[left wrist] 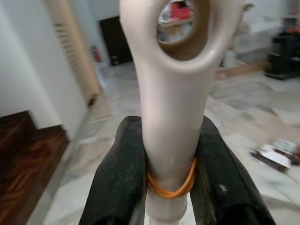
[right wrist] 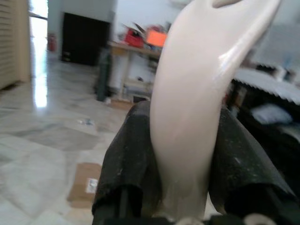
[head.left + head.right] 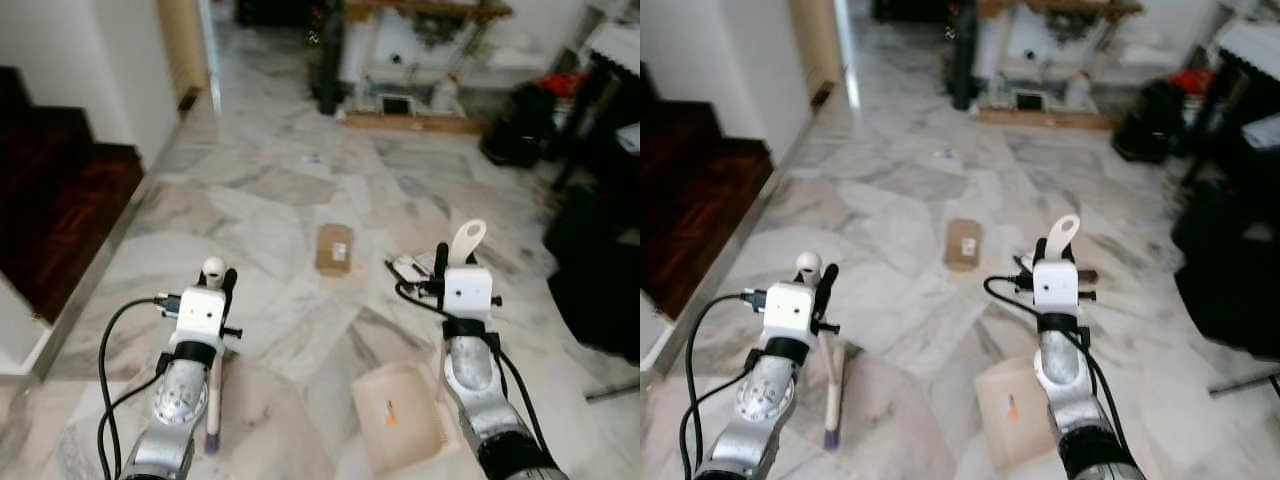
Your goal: Sweep floor
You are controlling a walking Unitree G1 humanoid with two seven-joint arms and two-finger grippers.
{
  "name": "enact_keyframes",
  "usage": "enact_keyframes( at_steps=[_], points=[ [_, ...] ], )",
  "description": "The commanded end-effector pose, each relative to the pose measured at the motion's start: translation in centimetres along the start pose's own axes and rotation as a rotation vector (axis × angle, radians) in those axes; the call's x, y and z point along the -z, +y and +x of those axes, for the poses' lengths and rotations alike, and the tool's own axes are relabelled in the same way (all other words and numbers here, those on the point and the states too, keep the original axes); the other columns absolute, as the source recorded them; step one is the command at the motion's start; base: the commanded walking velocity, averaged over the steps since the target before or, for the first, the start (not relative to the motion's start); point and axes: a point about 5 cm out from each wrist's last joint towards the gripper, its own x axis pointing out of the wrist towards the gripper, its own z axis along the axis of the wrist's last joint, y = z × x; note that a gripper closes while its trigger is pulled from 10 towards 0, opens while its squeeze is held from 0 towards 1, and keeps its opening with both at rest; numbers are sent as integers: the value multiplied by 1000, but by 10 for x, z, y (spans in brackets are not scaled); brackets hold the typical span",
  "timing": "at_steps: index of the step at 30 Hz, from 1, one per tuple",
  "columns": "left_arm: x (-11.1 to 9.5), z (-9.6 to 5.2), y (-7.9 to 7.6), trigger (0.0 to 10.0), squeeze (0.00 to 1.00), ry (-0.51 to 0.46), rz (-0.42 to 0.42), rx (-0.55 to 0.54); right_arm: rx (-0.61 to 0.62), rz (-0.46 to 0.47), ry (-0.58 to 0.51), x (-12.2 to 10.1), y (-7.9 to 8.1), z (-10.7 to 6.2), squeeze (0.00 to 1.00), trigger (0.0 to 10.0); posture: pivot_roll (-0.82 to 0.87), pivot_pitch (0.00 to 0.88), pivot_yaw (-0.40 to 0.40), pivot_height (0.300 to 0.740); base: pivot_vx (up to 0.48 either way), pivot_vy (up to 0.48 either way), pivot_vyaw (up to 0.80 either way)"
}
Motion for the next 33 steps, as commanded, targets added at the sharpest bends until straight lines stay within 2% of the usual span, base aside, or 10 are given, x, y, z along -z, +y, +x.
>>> enact_keyframes(
  at_steps=[1,8,11,17,24,33],
  points=[
    [-7,3,-2,10000,0,-34,-28,-3,5,-12,-31,-4,-5,3,0,10000,82,1,-8,740,0,0,0],
    [-5,5,5,10000,0,-15,-96,-55,-6,-7,-27,-4,-2,3,0,10000,85,0,-8,740,0,0,0],
    [-2,5,10,10000,0,5,-130,-85,-53,6,-7,-1,6,1,0,10000,85,0,-14,740,0,0,0],
    [1,8,17,10000,0,18,-194,-129,-31,38,14,1,5,0,0,10000,87,0,-30,740,0,0,0],
    [1,17,25,10000,0,24,-209,-103,-17,65,18,-1,11,3,0,10000,76,0,27,740,0,0,0],
    [1,25,18,10000,0,30,-225,-53,20,69,33,5,6,-3,0,10000,61,0,54,740,0,0,0]
  ],
)
